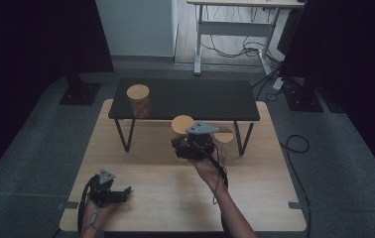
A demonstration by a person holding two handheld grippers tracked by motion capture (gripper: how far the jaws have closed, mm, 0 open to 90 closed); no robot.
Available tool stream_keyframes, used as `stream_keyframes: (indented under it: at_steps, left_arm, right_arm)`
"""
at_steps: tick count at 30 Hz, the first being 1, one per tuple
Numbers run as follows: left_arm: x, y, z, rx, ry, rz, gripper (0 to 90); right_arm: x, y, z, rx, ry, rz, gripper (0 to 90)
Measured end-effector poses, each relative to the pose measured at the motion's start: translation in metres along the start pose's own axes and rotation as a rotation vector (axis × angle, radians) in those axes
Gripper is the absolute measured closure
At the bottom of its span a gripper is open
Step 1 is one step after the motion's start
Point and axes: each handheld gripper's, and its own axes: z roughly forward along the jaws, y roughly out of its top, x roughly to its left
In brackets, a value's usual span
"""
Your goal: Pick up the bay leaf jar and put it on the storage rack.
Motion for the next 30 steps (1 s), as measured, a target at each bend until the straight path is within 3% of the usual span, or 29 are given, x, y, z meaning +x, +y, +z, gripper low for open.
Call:
stream_keyframes:
  at_steps: [30]
  left_arm:
    - [0.000,0.000,0.000,-0.003,0.000,-0.001,3.1]
  right_arm:
    - [-0.010,0.024,0.001,-0.006,-0.020,0.003,25.3]
